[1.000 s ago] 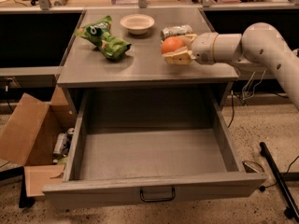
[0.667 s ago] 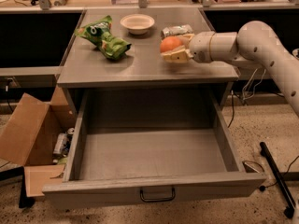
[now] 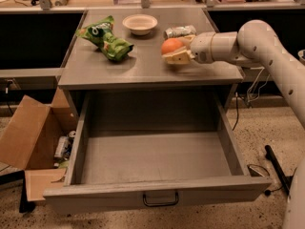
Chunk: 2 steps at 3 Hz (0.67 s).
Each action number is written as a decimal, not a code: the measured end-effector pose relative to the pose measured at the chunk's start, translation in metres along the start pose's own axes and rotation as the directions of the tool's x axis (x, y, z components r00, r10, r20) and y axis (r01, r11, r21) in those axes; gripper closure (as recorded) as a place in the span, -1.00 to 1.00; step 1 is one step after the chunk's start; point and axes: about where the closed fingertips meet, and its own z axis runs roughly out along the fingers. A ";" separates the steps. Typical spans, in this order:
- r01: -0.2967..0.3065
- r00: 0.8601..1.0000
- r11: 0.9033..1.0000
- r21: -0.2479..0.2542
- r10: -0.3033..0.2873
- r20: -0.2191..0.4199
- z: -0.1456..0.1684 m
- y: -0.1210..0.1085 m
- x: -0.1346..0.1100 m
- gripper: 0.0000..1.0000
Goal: Pick orange from top drawer and place on counter
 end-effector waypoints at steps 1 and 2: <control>-0.008 1.000 1.000 -0.009 0.008 -0.024 0.005 -0.001 0.005 -0.29; -0.016 0.999 1.000 -0.016 0.015 -0.045 0.008 -0.001 0.011 -0.76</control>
Offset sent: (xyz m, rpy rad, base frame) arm 0.0068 -0.0046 -0.0177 -0.0484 0.0595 -0.0077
